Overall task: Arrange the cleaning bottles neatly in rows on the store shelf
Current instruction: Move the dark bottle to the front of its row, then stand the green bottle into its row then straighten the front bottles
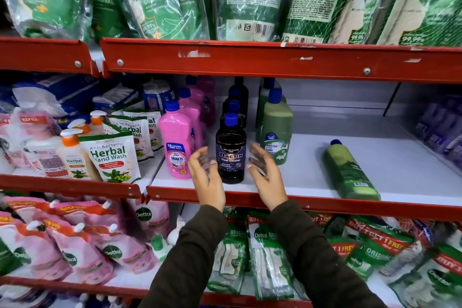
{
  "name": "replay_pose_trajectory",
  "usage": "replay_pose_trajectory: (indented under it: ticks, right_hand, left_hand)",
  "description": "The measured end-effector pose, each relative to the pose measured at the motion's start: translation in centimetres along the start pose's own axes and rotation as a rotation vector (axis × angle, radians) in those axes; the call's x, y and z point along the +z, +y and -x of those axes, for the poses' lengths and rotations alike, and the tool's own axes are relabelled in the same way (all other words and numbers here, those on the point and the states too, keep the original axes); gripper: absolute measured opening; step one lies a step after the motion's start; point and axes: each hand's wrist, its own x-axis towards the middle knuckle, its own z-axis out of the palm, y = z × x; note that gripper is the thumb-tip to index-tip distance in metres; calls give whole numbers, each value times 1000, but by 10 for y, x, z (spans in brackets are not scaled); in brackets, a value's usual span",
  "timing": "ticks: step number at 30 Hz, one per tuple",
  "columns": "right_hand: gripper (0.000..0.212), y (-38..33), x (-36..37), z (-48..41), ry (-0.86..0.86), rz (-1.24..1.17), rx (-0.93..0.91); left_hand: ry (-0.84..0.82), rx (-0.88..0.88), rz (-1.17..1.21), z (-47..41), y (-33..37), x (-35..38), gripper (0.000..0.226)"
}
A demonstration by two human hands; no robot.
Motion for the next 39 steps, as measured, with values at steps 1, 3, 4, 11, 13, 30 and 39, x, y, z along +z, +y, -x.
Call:
replay_pose_trajectory:
  ticks: [1, 3, 4, 11, 13, 30, 39]
  right_hand:
    - [49, 0, -4, 3, 34, -22, -11]
    - [46, -2, -16, 10, 119, -52, -45]
    - [43, -3, -24, 12, 159, -51, -69]
    - [30, -8, -117, 16, 446, 302, -67]
    - [31, -10, -151, 15, 522, 519, 117]
    - [63, 9, -240, 14, 437, 102, 351]
    - [69, -4, -183, 19, 266, -36, 58]
  left_hand:
    - [39, 61, -25, 7, 1, 4, 32]
    - [54, 156, -69, 21, 2, 15, 29]
    - [29, 182, -75, 26, 2, 24, 28]
    - [-344, -11, -87, 64, 0, 99, 36]
    - [-459, -78, -185, 68, -6, 124, 41]
    - [-768, -412, -353, 82, -13, 209, 39]
    - [-501, -172, -92, 70, 7, 148, 53]
